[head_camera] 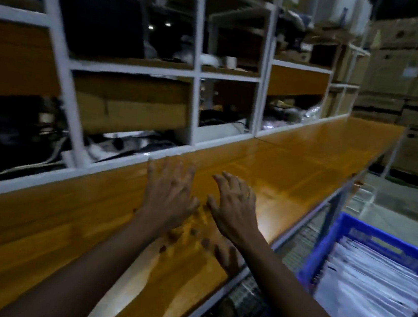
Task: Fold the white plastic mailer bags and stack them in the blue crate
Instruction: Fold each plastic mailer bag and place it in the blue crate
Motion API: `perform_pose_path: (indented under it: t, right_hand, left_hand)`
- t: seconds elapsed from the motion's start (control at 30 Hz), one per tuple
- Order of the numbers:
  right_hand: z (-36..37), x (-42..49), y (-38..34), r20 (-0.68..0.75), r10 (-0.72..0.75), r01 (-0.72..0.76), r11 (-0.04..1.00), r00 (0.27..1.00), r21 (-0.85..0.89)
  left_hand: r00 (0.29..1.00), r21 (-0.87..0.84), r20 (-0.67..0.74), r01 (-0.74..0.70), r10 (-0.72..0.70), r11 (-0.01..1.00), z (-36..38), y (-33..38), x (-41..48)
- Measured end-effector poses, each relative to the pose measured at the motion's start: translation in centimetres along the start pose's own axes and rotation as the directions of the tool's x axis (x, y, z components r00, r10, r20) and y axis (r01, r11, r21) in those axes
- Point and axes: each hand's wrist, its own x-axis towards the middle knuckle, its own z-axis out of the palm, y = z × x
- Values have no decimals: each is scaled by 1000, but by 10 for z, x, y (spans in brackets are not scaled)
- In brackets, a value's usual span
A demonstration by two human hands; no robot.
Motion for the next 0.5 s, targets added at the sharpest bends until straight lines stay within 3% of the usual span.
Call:
perform_pose_path:
  t: [0.27,0.5]
  right_hand:
    - [79,-2,-172,68,-318,299,933,946,200]
    - [142,-12,-272,83,-476,444,860,875,253]
  left_hand:
    - [938,143,100,315,-330,938,-3,-150,-122]
    - [837,232,147,489,-528,841,10,-235,-191]
